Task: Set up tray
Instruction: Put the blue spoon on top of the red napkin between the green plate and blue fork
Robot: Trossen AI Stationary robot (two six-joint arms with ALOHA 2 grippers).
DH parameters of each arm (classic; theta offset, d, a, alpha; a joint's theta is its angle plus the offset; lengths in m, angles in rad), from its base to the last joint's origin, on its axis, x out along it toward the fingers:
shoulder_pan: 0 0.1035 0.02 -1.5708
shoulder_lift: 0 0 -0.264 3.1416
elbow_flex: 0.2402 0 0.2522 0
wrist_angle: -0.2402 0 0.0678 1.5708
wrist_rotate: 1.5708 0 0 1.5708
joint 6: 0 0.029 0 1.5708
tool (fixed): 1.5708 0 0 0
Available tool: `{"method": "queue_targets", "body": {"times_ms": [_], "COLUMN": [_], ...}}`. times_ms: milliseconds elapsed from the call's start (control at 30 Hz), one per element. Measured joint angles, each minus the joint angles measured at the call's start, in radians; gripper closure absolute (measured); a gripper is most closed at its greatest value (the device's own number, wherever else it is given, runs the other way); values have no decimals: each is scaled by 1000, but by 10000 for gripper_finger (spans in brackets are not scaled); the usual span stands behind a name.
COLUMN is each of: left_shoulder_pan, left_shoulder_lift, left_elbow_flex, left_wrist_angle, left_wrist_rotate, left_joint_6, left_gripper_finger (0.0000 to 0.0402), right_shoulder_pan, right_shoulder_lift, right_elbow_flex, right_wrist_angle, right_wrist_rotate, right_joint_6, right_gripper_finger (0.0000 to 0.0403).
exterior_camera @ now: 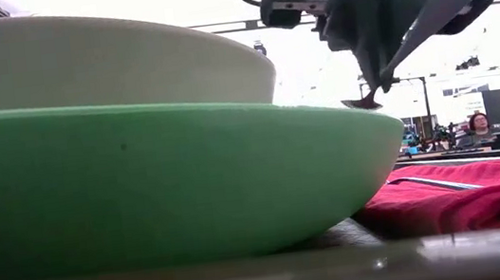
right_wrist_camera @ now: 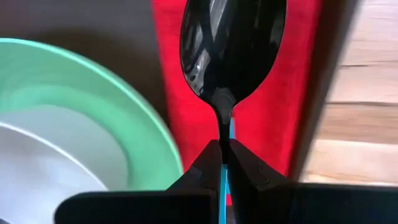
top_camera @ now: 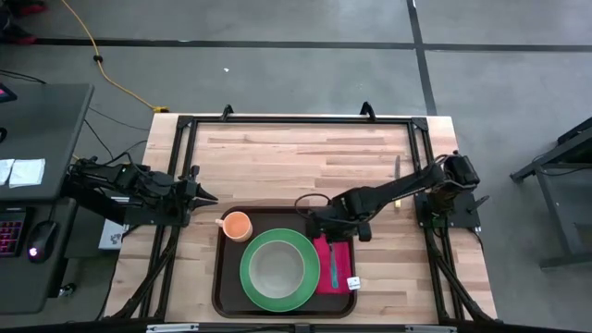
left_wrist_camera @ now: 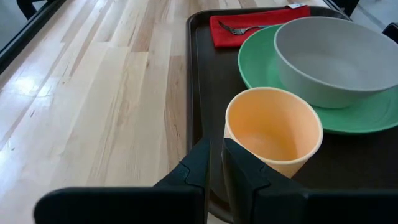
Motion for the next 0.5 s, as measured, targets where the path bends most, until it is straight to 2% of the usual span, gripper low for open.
{"method": "queue_targets", "body": {"times_ms": [267,500], "left_shoulder_pan": [0,0], "left_shoulder_lift": [0,0], "left_elbow_flex": [0,0], "left_wrist_angle": [0,0], "left_wrist_rotate": [0,0], "left_joint_6": [0,0], "left_gripper_finger": [328,328], "right_shoulder_pan": [1,1], "right_shoulder_lift": [47,51], "right_elbow_flex": [0,0], "right_wrist_angle": [106,114], "right_wrist_rotate": [-11,-3], "right_joint_6": [-9,-26], "right_gripper_finger": [403,403]}}
